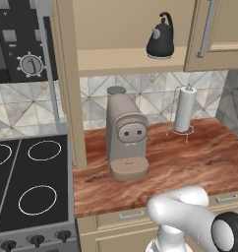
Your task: Open the cabinet, pick the kettle from the cabinet, and place it in the sink.
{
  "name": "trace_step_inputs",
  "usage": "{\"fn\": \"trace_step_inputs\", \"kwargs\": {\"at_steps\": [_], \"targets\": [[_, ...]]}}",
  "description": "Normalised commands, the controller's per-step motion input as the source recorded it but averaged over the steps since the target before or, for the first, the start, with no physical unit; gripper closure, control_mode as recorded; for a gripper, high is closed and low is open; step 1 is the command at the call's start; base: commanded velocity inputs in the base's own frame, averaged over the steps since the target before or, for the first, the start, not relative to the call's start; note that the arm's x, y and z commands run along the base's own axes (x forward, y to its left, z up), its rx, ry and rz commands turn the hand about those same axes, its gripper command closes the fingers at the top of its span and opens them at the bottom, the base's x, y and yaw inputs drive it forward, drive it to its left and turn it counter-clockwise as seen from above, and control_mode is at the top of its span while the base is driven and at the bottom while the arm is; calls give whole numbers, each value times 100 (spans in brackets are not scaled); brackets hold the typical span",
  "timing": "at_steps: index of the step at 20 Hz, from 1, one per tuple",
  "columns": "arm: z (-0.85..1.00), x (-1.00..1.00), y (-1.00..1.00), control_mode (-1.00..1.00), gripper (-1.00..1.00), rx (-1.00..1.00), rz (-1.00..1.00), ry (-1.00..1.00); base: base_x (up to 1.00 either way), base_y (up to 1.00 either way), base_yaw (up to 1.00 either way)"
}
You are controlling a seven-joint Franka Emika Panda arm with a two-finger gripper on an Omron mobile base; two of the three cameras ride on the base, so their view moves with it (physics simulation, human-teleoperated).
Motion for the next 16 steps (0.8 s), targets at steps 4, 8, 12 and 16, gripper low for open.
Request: {"fn": "trace_step_inputs", "kwargs": {"at_steps": [4, 8, 12, 16], "targets": [[8, 11, -31, -100, -100, -14, -8, -24, 0, 0, 0], [11, 19, -23, -100, -100, -11, -12, -16, 0, 0, 0], [11, 26, -20, -100, -100, -7, -13, -11, 0, 0, 0], [9, 30, -18, -100, -100, -4, -19, -3, 0, 0, 0]]}}
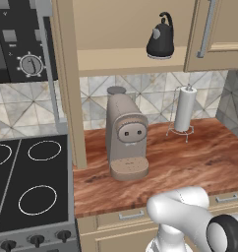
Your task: Open the cabinet, pick the kettle from the cabinet, and place it in the sink.
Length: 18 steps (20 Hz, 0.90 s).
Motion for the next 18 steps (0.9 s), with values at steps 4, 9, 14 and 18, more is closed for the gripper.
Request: {"fn": "trace_step_inputs", "kwargs": {"at_steps": [4, 9, 14, 18], "targets": [[3, 32, -18, -100, -100, -2, -21, 0, 0, 0, 0], [0, 35, -21, -100, -100, -2, -16, -4, 0, 0, 0], [-2, 43, -16, -100, -100, 0, -8, -4, 0, 0, 0], [-4, 44, -14, -100, -100, 0, -1, -3, 0, 0, 0]]}}
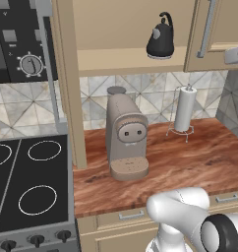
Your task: Open the cabinet, pick the kettle from the cabinet, and place it in the sink.
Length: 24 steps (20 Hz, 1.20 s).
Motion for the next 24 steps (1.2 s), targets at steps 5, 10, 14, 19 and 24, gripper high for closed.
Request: {"fn": "trace_step_inputs", "kwargs": {"at_steps": [5, 10, 14, 19, 24], "targets": [[-3, 50, -12, -100, -100, 0, 0, 0, 0, 0, 0], [0, 41, -14, -100, -100, 0, 0, 0, 0, 0, 0], [0, 39, -15, -100, -100, 0, -1, 0, 0, 0, 0], [1, 36, -7, -100, -100, 0, -2, 0, 0, 0, 0], [2, 39, -2, -100, -100, 0, -2, 0, 0, 0, 0]]}}
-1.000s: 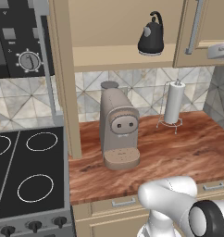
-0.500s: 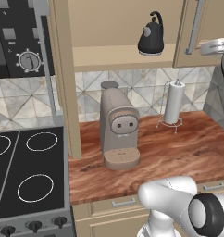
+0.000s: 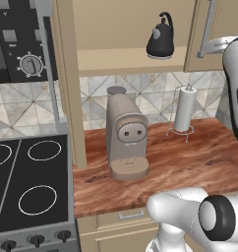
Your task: Open the cabinet, pick the kettle from the cabinet, and place it in the sink.
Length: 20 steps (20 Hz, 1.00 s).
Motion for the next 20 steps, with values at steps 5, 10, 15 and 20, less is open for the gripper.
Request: {"fn": "trace_step_inputs", "kwargs": {"at_steps": [5, 10, 15, 20], "targets": [[4, 32, -5, -100, -100, 0, 0, 0, 0, 0, 0], [0, 31, -9, -100, -100, 0, 0, 0, 0, 0, 0], [0, 33, -8, -100, -100, 0, 0, 0, 0, 0, 0], [0, 35, -2, -100, -100, 0, 0, 0, 0, 0, 0]]}}
